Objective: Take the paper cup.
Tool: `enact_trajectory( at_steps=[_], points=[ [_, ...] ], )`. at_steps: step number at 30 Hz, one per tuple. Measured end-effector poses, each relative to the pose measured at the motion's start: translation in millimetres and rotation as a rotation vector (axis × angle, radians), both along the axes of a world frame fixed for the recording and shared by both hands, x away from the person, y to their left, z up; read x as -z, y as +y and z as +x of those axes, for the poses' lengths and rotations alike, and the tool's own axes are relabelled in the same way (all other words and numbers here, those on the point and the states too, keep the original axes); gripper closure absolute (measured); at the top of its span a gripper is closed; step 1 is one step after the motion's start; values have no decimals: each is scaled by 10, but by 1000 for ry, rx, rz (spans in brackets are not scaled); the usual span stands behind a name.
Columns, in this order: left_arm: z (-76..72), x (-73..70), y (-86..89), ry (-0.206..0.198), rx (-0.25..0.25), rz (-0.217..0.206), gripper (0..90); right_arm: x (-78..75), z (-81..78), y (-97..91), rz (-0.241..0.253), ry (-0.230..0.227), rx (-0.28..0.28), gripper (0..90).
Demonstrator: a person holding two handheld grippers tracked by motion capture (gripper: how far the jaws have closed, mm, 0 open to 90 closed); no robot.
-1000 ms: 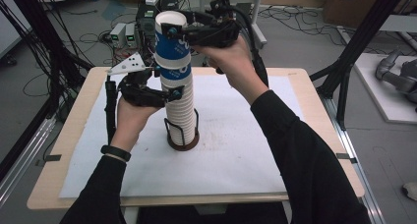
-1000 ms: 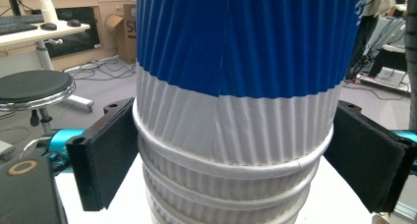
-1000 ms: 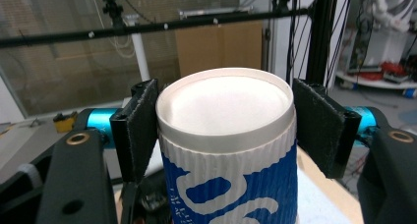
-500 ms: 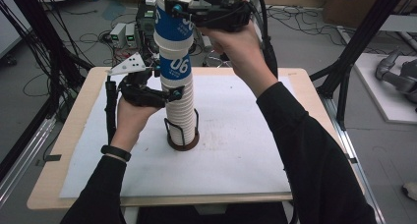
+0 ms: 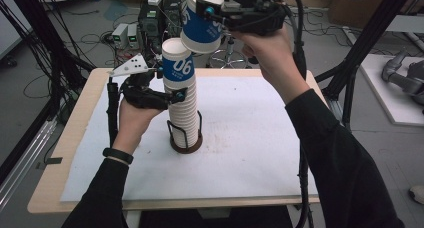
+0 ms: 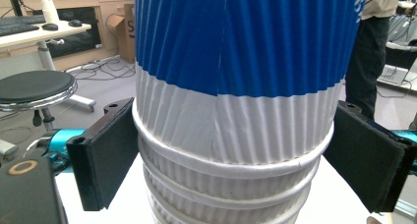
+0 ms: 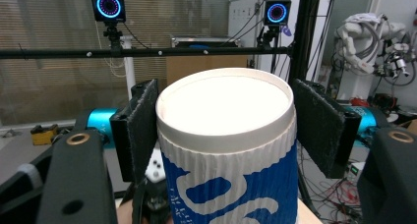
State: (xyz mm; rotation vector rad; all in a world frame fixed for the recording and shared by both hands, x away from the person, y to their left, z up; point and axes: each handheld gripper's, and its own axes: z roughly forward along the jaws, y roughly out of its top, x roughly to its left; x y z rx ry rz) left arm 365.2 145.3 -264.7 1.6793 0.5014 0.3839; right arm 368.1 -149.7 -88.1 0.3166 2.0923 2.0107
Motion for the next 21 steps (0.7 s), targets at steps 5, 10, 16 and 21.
enact_trajectory(
  at_steps=[5,10,16,21],
  points=[
    [-2,-4,6,2,1,4,109,134,-100,-244,-29,-12,24,302],
    [-7,-9,1,4,-2,6,108,288,-153,-439,-42,-8,41,303],
    [-10,-10,0,4,-6,7,108,484,-183,-635,-52,10,59,303],
    [-10,-11,-1,5,-6,9,108,713,-207,-824,-50,42,78,302]
  ],
)
